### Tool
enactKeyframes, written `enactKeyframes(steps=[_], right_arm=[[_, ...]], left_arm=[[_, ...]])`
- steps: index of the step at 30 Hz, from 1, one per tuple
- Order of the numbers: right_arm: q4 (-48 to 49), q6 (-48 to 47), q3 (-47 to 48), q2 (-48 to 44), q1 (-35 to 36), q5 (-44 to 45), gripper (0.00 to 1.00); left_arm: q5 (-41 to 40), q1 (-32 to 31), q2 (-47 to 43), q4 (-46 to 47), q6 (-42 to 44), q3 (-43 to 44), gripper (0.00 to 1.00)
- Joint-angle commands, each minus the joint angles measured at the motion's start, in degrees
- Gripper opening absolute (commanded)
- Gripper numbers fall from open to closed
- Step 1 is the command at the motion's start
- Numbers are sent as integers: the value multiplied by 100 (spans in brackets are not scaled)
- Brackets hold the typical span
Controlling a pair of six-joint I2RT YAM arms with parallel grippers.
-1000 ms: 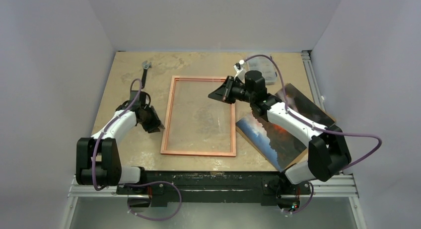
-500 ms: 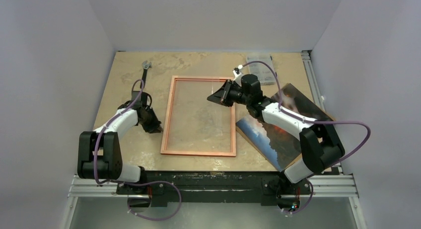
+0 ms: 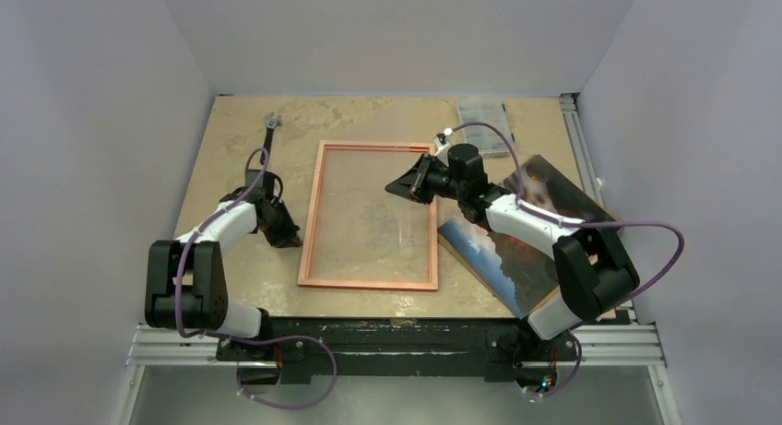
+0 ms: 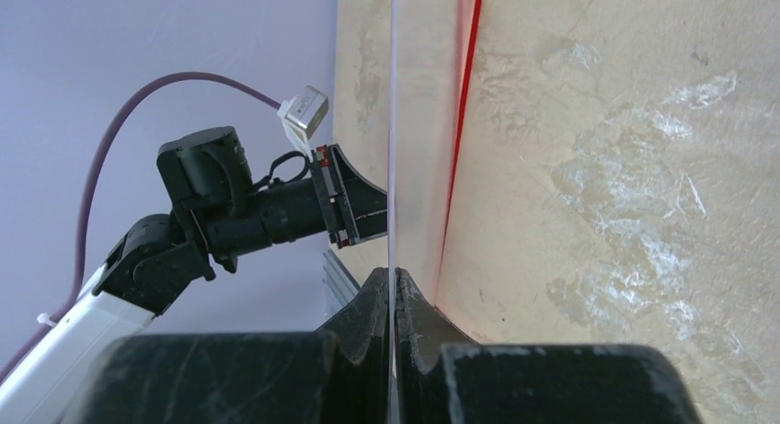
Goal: Put the photo into the frame
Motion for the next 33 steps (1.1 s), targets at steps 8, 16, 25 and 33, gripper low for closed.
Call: enactKeyframes(steps=[8, 16, 25, 33], right_arm=[[497, 509, -365, -315, 24, -190, 0], [378, 876, -503, -475, 26, -26, 0], [365, 894, -663, -547, 26, -31, 0], [707, 1154, -762, -439, 55, -235, 0]], left_arm=[[-42, 24, -26, 129, 133, -46, 5], [-77, 27, -47, 99, 141, -63, 3], [-83, 10, -56, 89, 126, -73, 1], [-88, 18, -69, 92, 132, -75, 1]])
